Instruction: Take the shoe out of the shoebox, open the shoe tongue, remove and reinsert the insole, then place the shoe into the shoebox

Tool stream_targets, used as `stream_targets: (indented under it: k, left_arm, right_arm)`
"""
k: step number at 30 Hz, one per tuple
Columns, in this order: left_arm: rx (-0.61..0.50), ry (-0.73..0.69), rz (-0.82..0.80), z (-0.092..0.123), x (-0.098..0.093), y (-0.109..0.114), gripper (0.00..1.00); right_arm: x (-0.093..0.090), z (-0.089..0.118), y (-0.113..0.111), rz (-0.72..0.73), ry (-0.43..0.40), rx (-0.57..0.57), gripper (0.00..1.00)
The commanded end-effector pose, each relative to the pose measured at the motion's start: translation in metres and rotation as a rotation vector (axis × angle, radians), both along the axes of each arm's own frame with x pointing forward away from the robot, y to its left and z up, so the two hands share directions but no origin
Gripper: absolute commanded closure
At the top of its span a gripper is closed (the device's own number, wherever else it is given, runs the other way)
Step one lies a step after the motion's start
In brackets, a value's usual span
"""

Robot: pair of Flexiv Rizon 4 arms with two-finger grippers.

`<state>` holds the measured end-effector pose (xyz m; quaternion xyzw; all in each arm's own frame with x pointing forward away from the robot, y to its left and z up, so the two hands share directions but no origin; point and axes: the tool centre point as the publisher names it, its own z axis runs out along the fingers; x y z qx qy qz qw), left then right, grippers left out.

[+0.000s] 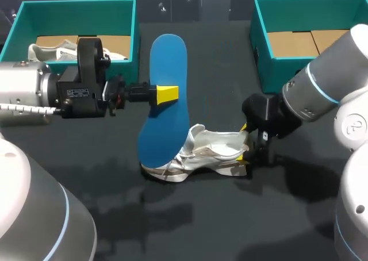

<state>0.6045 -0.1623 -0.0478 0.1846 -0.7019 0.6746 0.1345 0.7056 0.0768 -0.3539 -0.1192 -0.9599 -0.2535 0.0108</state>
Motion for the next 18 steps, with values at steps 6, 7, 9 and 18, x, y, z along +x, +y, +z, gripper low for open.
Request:
stream_targets:
  k: [6, 7, 9, 18]
  left_arm:
    - [-0.002, -0.001, 0.002, -0.0009, -0.0006, -0.0011, 1.0]
    - [-0.002, -0.001, 0.002, -0.0009, -0.0006, -0.0011, 1.0]
    - [-0.002, -0.001, 0.002, -0.0009, -0.0006, -0.0011, 1.0]
    - [-0.002, -0.001, 0.002, -0.0009, -0.0006, -0.0011, 1.0]
  right_arm:
    - [0.0042, 0.0246, -0.0002, 0.069, 0.109, -0.506, 0.0]
    - [0.0049, 0.0242, 0.0, 0.071, 0.112, -0.509, 0.0]
    - [0.0063, 0.0238, 0.001, 0.079, 0.127, -0.532, 0.0]
    - [0.0067, 0.0223, 0.0041, 0.074, 0.114, -0.545, 0.0]
